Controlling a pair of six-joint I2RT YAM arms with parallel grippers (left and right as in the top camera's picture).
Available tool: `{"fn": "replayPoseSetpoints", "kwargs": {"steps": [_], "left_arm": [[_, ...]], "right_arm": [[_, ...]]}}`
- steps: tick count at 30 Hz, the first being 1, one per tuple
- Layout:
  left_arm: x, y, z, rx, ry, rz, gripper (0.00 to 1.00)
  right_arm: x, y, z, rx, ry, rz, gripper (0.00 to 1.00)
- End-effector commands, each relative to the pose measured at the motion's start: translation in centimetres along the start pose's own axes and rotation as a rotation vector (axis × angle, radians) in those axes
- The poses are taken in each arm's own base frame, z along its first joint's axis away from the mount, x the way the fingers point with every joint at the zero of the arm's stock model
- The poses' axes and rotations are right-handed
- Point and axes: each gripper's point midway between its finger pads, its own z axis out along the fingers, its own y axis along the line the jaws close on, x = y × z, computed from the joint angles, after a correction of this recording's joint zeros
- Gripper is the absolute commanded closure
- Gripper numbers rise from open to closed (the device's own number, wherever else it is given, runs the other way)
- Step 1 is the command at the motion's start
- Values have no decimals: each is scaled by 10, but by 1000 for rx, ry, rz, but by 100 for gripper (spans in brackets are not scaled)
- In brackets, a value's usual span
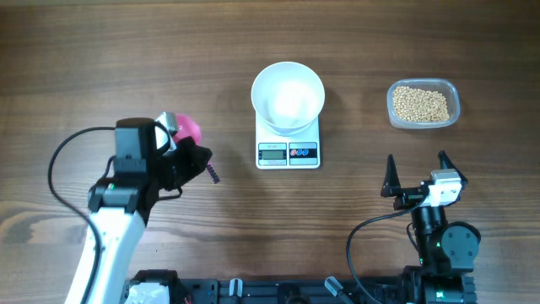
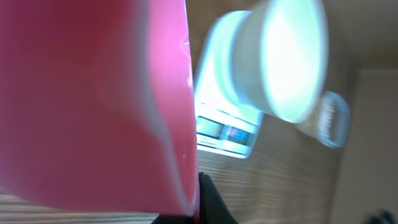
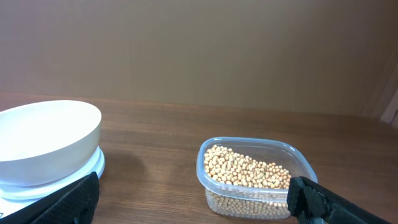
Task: Scoop item into bowl and weigh 150g on scale
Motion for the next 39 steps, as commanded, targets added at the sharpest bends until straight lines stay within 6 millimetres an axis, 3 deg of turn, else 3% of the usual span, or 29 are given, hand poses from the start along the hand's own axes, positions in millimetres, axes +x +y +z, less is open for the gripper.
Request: {"fn": "replayPoseSetpoints", "kwargs": {"steps": [1,10,16,25,39], "left_arm": [[-1,29,24,-119,37,-39,96],[8,61,69,-197,155,-103,96],[3,58,86,-151,161,-95,96],[-4,56,91,-129,145,-15,95],[12,30,104,-93,165,108,92]], "right_arm": [[0,-1,0,8,-1,2,0],[0,-1,0,9,-1,2,0],[0,-1,0,8,0,2,0],[0,-1,0,8,0,2,0],[0,-1,0,9,0,2,0]]}}
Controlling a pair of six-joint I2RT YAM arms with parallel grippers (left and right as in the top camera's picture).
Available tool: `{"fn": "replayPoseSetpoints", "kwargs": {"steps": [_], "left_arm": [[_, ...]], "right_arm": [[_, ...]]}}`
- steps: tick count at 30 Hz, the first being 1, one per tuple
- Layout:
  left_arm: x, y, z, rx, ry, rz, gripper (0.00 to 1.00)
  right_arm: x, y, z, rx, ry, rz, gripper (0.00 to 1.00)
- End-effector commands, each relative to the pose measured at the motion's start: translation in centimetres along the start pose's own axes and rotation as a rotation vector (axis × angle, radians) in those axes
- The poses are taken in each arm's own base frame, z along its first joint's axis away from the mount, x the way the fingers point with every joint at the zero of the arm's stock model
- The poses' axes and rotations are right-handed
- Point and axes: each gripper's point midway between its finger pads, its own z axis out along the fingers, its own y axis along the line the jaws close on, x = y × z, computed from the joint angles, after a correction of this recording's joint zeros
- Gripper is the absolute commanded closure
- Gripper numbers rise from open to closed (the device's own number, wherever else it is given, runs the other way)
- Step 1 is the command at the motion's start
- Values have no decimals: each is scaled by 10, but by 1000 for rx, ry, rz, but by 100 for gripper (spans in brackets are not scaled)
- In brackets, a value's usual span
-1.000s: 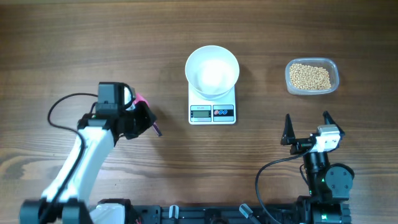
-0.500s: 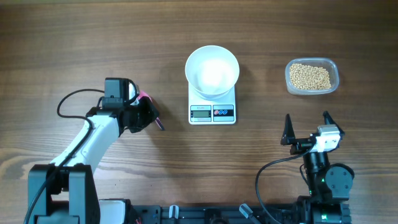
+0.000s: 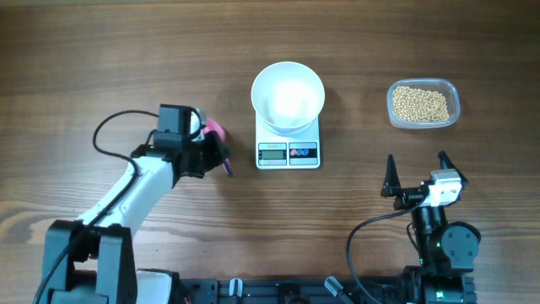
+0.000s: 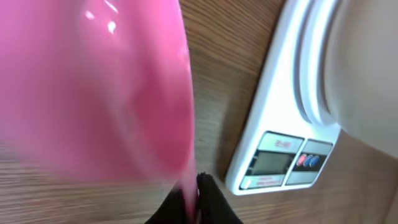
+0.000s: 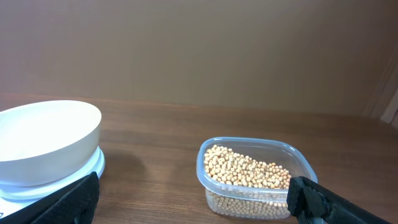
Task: Scoop item into bowl and weigh 150g on scale
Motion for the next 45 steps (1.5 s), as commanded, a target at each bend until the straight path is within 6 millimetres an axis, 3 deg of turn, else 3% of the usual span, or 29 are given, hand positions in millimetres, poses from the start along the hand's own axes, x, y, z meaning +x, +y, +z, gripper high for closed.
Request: {"fn": "replayPoseSetpoints", "kwargs": {"steps": [1,9,12,16,28,45], "left_arm": [[3,0,5,-20,0,39,92],[1,4,5,-42,-10,38,91],[2,4,5,-42,-9,37,81],[3,5,5,-46,-5,35,77],[3,5,5,-46,-5,35,79],[3,5,4,-45,-6,35,93]], "right_arm": [[0,-1,0,9,-1,2,0],[0,-1,0,9,0,2,0],[0,-1,0,9,-1,2,0],[0,-1,0,9,-1,2,0],[0,-1,0,9,-1,2,0],[0,-1,0,9,-1,2,0]]}}
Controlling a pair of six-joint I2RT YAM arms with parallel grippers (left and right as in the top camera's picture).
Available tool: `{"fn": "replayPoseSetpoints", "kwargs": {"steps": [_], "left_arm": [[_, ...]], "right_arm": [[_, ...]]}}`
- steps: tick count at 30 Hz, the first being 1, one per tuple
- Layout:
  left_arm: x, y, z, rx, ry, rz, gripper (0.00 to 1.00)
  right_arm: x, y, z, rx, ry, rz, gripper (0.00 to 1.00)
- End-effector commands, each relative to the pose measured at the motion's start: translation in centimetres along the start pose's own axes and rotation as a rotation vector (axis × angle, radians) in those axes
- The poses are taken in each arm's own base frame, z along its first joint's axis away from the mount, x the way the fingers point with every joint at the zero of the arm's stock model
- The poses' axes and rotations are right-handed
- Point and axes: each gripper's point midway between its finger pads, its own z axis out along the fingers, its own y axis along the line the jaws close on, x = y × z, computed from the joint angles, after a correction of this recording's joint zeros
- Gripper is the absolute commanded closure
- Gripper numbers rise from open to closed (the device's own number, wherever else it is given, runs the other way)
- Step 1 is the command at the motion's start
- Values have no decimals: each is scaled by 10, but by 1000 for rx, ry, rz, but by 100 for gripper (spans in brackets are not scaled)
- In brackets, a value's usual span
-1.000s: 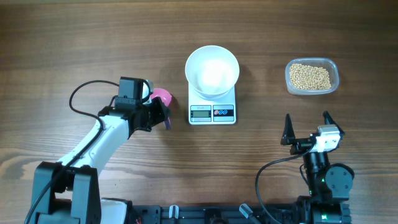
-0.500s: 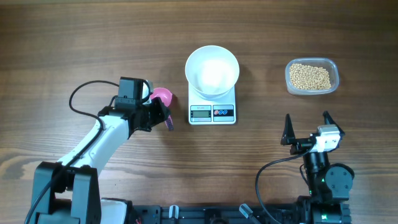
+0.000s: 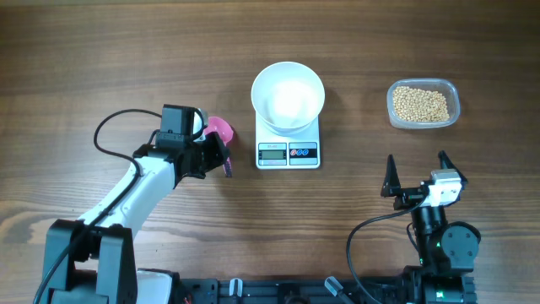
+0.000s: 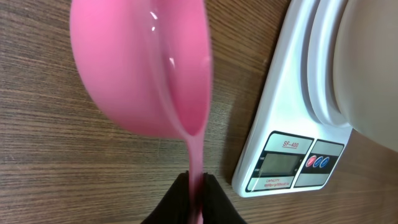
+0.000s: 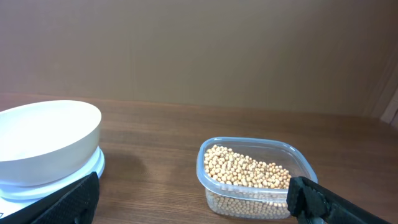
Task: Scoop item into bowl and weigh 150g on scale
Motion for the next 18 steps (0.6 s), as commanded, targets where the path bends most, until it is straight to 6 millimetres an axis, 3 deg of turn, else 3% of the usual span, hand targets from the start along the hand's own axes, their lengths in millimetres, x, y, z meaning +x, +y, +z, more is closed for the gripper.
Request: {"fn": "replayPoseSetpoints", "kwargs": {"steps": [1,9,18], "left_arm": [[1,4,2,-15,2,10,96],[-1,-11,-9,42,-16,24,96],[-13,-47,-54,159,-134,91,96]], "right_arm": [[0,-1,0,8,0,2,0],[0,-1,0,9,-1,2,0],[0,-1,0,8,0,2,0]]}}
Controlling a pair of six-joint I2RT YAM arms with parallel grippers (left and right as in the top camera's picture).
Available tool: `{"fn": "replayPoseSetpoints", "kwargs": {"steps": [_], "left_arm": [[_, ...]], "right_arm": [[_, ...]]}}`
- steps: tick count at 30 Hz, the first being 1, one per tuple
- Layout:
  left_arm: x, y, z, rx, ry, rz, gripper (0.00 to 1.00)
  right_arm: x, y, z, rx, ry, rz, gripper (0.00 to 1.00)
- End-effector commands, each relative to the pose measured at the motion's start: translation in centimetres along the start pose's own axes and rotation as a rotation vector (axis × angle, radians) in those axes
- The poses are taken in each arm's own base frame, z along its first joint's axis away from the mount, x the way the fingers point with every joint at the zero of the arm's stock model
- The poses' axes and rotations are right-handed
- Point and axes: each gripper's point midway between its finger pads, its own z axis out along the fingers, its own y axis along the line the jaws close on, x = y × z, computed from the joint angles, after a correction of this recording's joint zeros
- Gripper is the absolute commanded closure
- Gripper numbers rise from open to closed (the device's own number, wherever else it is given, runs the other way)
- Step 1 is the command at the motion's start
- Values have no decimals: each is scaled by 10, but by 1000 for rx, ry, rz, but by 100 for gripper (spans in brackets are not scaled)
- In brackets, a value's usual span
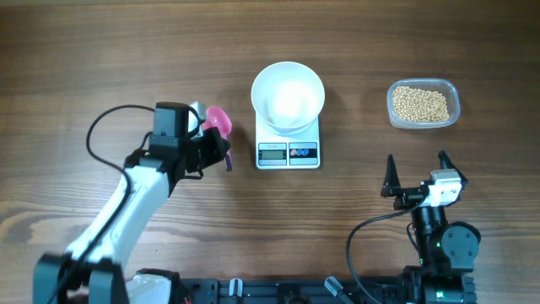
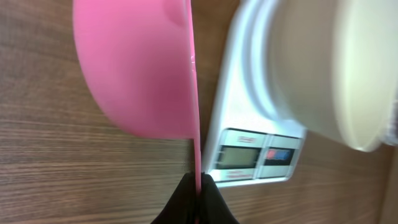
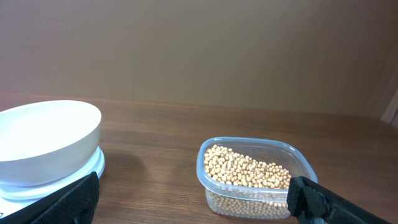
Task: Scoop item into bowl and weigh 150g on scale
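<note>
My left gripper (image 1: 221,158) is shut on the handle of a pink scoop (image 1: 216,119), left of the scale; the scoop (image 2: 143,68) fills the left wrist view, seen edge-on, bowl turned sideways. A white bowl (image 1: 288,95) sits on the white digital scale (image 1: 288,152). A clear tub of soybeans (image 1: 423,104) lies at the far right, also in the right wrist view as the tub (image 3: 255,175). My right gripper (image 1: 416,179) rests near the front edge, open, nothing between its fingers.
The wooden table (image 1: 101,51) carries only the scale, bowl and bean tub. The left arm's cable (image 1: 101,127) loops beside the arm. The bowl (image 3: 43,140) shows at the left of the right wrist view.
The left arm has shifted slightly up and left, and the scoop is now rolled edge-on, closer alongside the scale. The right arm is unchanged.
The left gripper held the pink scoop well left of the scale. Then it was much nearer the scale, scoop close to the display side. Then the scoop was seen from its underside, and now edge-on. The right gripper stayed open and still throughout.
</note>
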Motion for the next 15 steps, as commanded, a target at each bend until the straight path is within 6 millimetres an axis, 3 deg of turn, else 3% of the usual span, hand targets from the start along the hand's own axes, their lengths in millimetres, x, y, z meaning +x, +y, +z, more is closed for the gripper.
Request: {"fn": "replayPoseSetpoints", "kwargs": {"steps": [1,8,15], "left_arm": [[-8,-25,-27,79,-74,54,96],[-11,-41,-54,120,-139,89,96],[-12,-22,-53,25,-156,64,96]], "right_arm": [[0,-1,0,9,-1,2,0],[0,-1,0,9,0,2,1],[0,-1,0,9,0,2,0]]}}
